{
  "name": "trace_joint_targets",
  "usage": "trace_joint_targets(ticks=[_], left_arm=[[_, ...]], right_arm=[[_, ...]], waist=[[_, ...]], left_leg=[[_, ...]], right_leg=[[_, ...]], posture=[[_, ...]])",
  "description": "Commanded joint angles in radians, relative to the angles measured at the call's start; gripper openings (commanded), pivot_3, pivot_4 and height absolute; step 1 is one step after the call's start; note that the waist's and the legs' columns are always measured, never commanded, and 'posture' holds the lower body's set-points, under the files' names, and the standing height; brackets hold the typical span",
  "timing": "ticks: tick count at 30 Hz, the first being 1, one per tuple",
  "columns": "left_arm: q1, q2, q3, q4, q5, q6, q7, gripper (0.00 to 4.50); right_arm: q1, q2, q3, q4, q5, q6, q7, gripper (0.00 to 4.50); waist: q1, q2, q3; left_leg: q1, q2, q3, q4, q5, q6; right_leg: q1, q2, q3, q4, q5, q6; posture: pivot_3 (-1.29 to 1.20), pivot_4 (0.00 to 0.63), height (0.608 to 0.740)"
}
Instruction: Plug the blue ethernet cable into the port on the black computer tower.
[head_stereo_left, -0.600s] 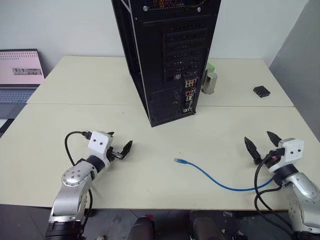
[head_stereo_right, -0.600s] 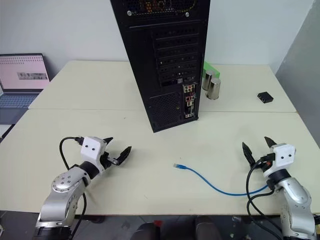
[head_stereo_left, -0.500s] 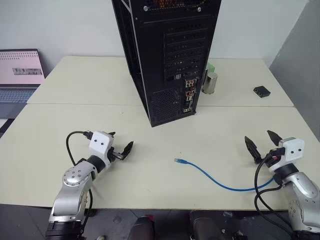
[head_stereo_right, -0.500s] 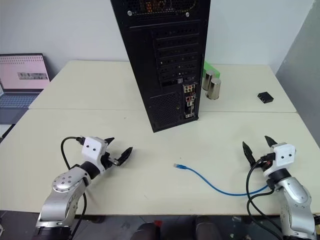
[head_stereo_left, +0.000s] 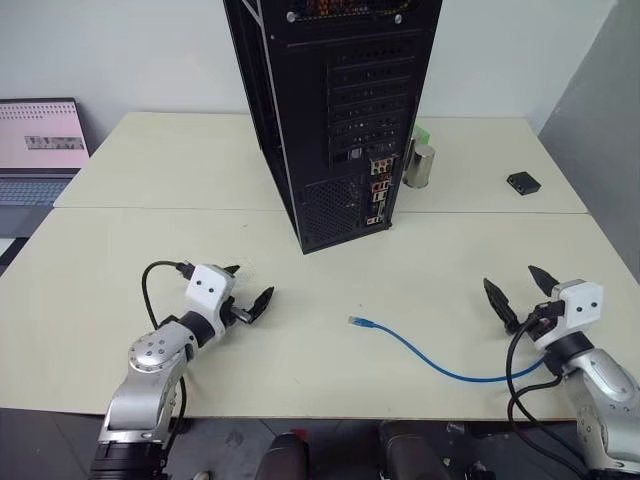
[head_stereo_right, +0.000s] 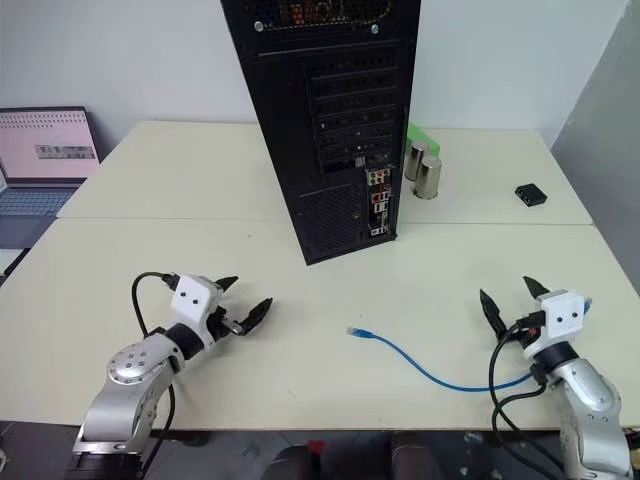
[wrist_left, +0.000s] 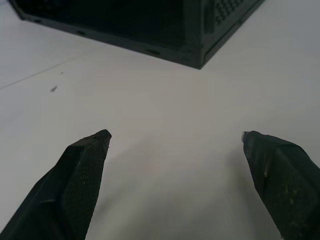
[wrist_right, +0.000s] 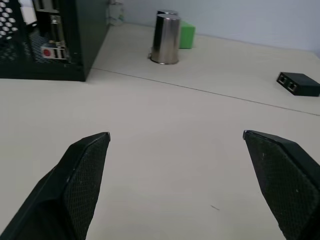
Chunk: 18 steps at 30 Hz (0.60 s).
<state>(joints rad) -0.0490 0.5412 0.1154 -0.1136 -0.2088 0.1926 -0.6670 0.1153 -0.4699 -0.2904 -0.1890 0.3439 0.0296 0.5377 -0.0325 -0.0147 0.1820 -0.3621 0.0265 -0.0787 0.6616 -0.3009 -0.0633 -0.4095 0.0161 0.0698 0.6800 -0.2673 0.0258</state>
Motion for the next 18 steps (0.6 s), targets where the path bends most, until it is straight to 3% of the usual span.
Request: trace_joint_targets(ticks=[1, 11, 18], left_arm=[[-0.034, 0.091, -0.020, -0.040, -0.037, -0.052, -0.158, 4.49], [-0.085, 0.319, -0.120, -0.114, -0.130, -0.034, -0.561, 4.49], [-0.116, 0.333, -0.177, -0.090, -0.087, -0.104, -0.634, 4.49]], right_arm=[[0.018, -0.060, 0.027, -0.148, 0.062, 0.076, 0.076, 4.50], [-0.003, -0.317, 0.242, -0.386, 0.144, 0.383, 0.303, 4.50], [-0.074, -0.317, 0.375, -0.345, 0.083, 0.422, 0.323, 4.50]], waist=[[0.000, 0.000, 0.000], [0.000, -0.001, 0.001], [0.000, -0.003, 0.002]], left_leg=[[0.000, 0.000, 0.000, 0.000, 0.000, 0.000], [0.000, 0.000, 0.000, 0.000, 0.000, 0.000], [-0.001, 0.000, 0.000, 0.000, 0.000, 0.000]], right_leg=[[0.000, 0.000, 0.000, 0.000, 0.000, 0.000], [0.000, 0.000, 0.000, -0.001, -0.003, 0.004], [0.000, 0.000, -0.001, -0.001, -0.003, 0.004]], posture=[[0.00, 0.150, 0.740], [0.00, 0.150, 0.740], [0.00, 0.150, 0.740]])
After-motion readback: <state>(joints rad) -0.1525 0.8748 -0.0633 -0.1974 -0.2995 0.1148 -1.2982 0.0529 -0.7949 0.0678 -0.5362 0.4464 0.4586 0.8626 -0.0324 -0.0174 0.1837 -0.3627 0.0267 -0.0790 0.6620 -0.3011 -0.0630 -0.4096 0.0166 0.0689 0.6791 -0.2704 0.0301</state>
